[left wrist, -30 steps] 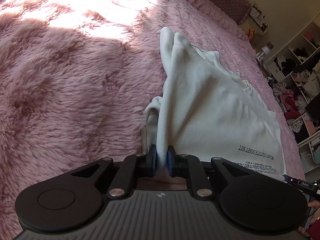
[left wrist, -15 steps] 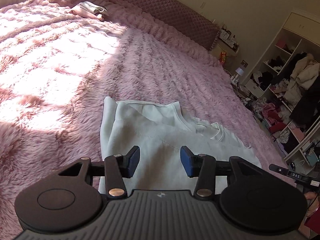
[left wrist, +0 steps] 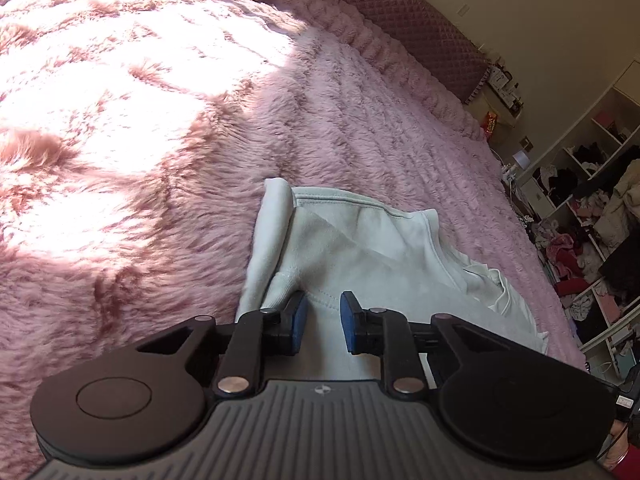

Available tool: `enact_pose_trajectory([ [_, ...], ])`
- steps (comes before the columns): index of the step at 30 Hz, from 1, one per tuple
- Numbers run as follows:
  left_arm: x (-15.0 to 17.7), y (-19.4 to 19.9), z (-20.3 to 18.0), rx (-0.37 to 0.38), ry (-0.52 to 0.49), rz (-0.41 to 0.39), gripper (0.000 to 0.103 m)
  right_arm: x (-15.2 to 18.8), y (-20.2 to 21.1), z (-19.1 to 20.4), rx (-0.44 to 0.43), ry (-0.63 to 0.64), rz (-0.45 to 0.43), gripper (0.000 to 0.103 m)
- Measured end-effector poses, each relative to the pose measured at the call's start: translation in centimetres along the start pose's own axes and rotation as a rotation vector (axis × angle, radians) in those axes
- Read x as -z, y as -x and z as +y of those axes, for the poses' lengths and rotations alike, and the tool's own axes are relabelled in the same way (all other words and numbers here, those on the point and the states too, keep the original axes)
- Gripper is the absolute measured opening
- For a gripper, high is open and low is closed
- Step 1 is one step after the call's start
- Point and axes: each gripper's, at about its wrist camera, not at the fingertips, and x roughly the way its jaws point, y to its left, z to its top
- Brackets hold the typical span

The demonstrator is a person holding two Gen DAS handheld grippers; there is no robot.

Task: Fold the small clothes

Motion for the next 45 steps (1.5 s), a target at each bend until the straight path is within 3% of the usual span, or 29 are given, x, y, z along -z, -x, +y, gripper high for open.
enact_pose_trajectory([
  [2,-0.1,1.2,-0.3,0.001,0.018,-0.029,0.036,-0.1,1.3,0.9,0.008,0.017,-0.024,0.015],
  [4,0.4,3.6,-1.6,0.001,-0.036,-0.064,0.047,0.3,3.6,1.8,-0.023,0.027,-0.065,0.027],
  [7,2.9,7.7,-4.4,-0.035,-0.185,-0.141,0.053,1.9,7.7,3.3,-0.099,0.07,-0.094,0.028],
  [11,7.4,12.3,-5.9,-0.02,-0.228,-0.201,0.065,6.0,12.1,4.7,-0.141,0.131,-0.076,0.028],
  [16,10.7,13.3,-4.4,-0.072,-0.164,-0.131,0.067,11.1,14.9,4.5,-0.086,0.16,-0.027,0.029],
  [20,11.6,12.1,-1.3,-0.191,-0.078,-0.064,0.067,13.7,14.7,2.9,0.016,0.137,0.045,0.029],
  [21,11.6,11.6,-0.6,-0.213,-0.067,-0.046,0.062,14.1,14.6,2.5,0.028,0.135,0.057,0.029],
  [23,11.5,11.6,0.2,-0.195,-0.045,-0.051,0.06,14.6,14.6,1.8,0.031,0.106,0.064,0.029],
  [27,10.8,13.0,-1.1,-0.193,-0.016,-0.092,0.06,13.3,15.4,2.1,0.047,0.054,0.071,0.031],
  [31,11.0,15.3,-3.6,-0.115,-0.023,-0.188,0.063,9.8,15.6,5.3,0.005,0.08,-0.008,0.044],
  [33,11.2,15.6,-4.9,-0.07,-0.033,-0.195,0.068,7.9,14.4,7.4,-0.018,0.127,-0.028,0.045],
  [37,12.1,14.5,-6.3,-0.015,-0.044,-0.174,0.069,3.1,9.7,12.5,-0.049,0.227,-0.088,0.045],
  [45,13.1,11.1,-4.4,-0.003,0.053,-0.086,0.069,-3.5,-3.5,20.1,0.106,0.404,-0.099,0.045],
])
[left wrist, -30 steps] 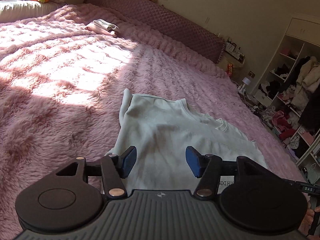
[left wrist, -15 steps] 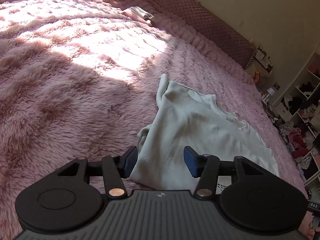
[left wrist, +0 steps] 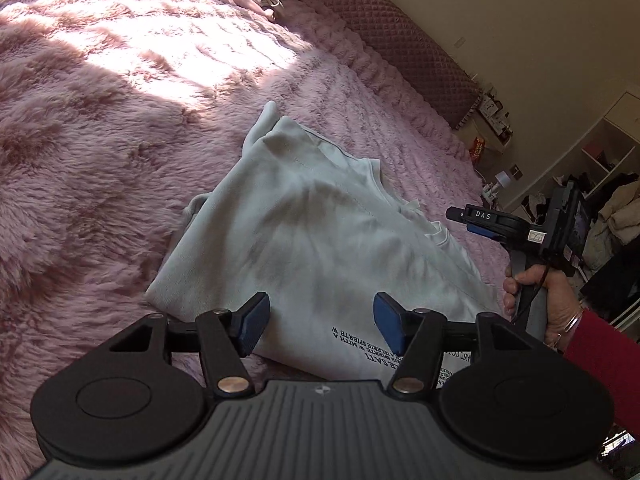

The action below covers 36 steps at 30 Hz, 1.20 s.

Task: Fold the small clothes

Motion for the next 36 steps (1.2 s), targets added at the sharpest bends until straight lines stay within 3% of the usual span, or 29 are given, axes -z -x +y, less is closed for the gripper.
enact_pose_trajectory([
  [2,0.1,-0.3,0.2,-0.001,-0.004,0.008,0.069,-1.5,-2.8,0.5,0.036,0.012,0.001,0.045],
  [5,0.2,-0.5,0.5,0.0,-0.002,0.009,0.069,-2.5,-6.3,0.9,0.02,0.031,0.068,0.047],
  [7,0.2,-0.5,0.7,0.001,0.003,0.007,0.069,-1.9,-7.8,1.6,0.009,0.084,0.131,0.046],
  [10,0.1,-0.7,0.8,0.005,0.005,0.006,0.069,-0.6,-7.6,2.3,0.01,0.133,0.156,0.046],
  [15,0.4,-1.0,0.7,-0.001,-0.006,0.005,0.069,2.5,-3.7,2.6,0.022,0.16,0.157,0.046],
  [21,0.6,-0.2,0.5,-0.004,0.0,0.004,0.069,6.0,2.6,3.3,-0.012,0.224,0.164,0.047],
  [26,0.9,0.7,0.0,0.0,-0.005,0.012,0.069,9.9,7.7,3.9,-0.063,0.235,0.219,0.047],
  [31,1.3,1.3,-0.2,-0.007,-0.026,0.028,0.069,13.3,12.8,4.9,-0.066,0.269,0.202,0.047],
  [36,1.4,2.2,-0.2,-0.011,-0.025,0.026,0.069,15.6,15.3,5.7,-0.091,0.28,0.241,0.048],
])
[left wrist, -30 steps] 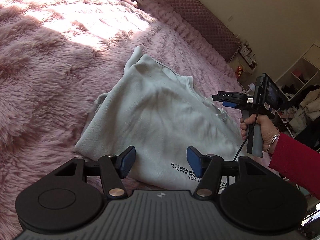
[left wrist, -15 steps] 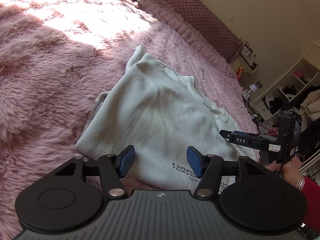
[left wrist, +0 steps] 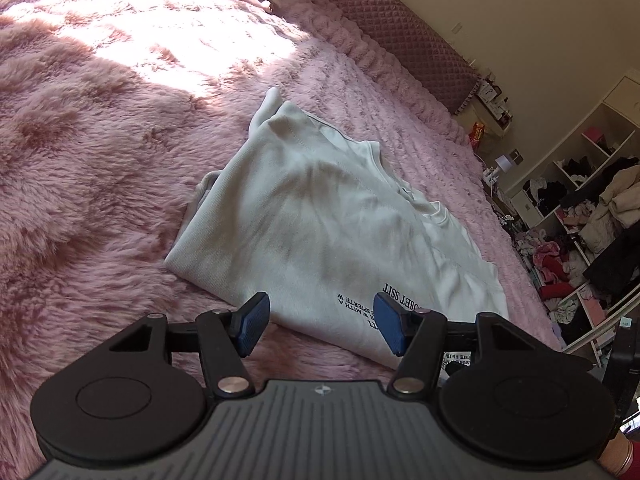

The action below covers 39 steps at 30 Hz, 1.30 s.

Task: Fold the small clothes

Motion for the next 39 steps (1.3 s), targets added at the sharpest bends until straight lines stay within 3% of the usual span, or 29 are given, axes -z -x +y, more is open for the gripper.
enact_pose_trajectory([
  [6,-0.2,1.8,-0.6,-0.009,-0.029,-0.022,0.069,1.3,0.4,1.1,0.013,0.011,0.015,0.049],
  [12,-0.9,3.3,-2.1,-0.064,-0.141,-0.027,0.069,0.6,1.3,1.0,0.029,-0.02,0.016,0.05],
  [20,-1.0,3.7,-2.0,-0.081,-0.16,-0.019,0.069,-0.8,5.9,3.4,-0.011,-0.011,-0.15,0.058],
  [25,-1.7,3.7,-1.4,-0.078,-0.171,-0.006,0.069,-0.4,7.3,7.9,0.007,0.164,-0.281,0.061],
  [30,-3.9,3.4,2.2,0.038,-0.021,-0.002,0.069,0.1,6.9,12.0,-0.004,0.304,-0.329,0.061],
  [35,-6.8,2.0,6.5,0.083,0.117,-0.027,0.069,-0.9,5.5,15.6,-0.005,0.374,-0.371,0.065],
  [39,-8.6,-0.4,9.1,0.106,0.208,-0.005,0.069,-1.8,3.3,18.3,0.046,0.463,-0.383,0.065],
])
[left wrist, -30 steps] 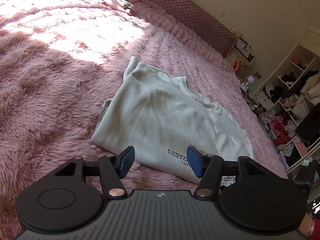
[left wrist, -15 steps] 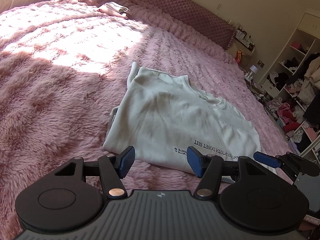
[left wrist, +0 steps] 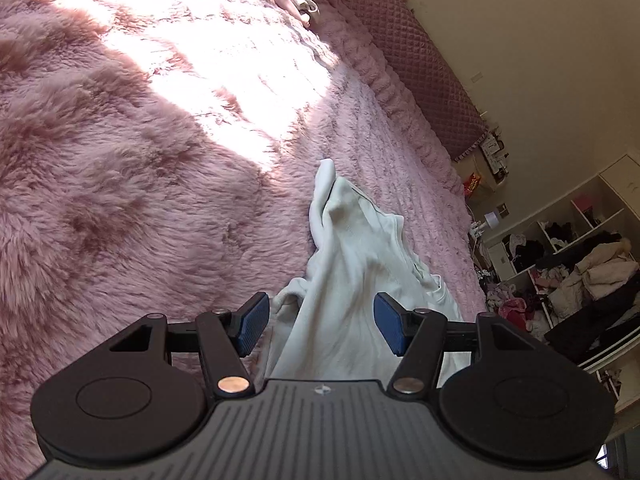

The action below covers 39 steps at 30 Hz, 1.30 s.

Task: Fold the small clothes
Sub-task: 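Grasp the white sweatshirt with the right gripper while the left gripper grasps it beside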

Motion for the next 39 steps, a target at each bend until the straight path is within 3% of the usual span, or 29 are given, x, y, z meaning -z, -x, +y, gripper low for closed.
enact_pose_trajectory([
  [8,-3.3,-6.3,3.0,0.096,0.141,0.083,0.069,-1.3,-3.3,4.1,0.054,0.19,-0.055,0.065],
  [17,-6.5,-13.2,2.5,0.187,0.18,0.157,0.069,-3.9,-7.1,4.7,0.127,0.238,-0.114,0.07],
  [22,-8.0,-16.9,1.5,0.191,0.183,0.209,0.069,-4.7,-9.2,4.3,0.173,0.235,-0.107,0.07],
  [30,-9.4,-19.6,-0.9,0.149,0.097,0.254,0.069,-4.7,-10.2,4.9,0.242,0.278,-0.15,0.071],
  [31,-9.3,-19.6,-1.1,0.152,0.072,0.262,0.068,-4.7,-10.3,4.9,0.243,0.283,-0.155,0.068],
  [33,-9.2,-19.7,-1.7,0.113,0.009,0.275,0.033,-4.8,-10.3,4.7,0.202,0.263,-0.144,0.044],
  [34,-9.2,-19.5,-1.5,0.078,-0.005,0.279,0.025,-4.8,-10.3,4.5,0.173,0.245,-0.13,0.019],
  [35,-9.1,-19.3,-1.1,0.086,0.024,0.281,0.023,-4.6,-10.1,4.7,0.158,0.233,-0.114,0.01],
  [39,-9.0,-18.2,-1.0,0.1,0.026,0.267,0.02,-4.3,-9.5,4.5,0.145,0.215,-0.106,0.006],
])
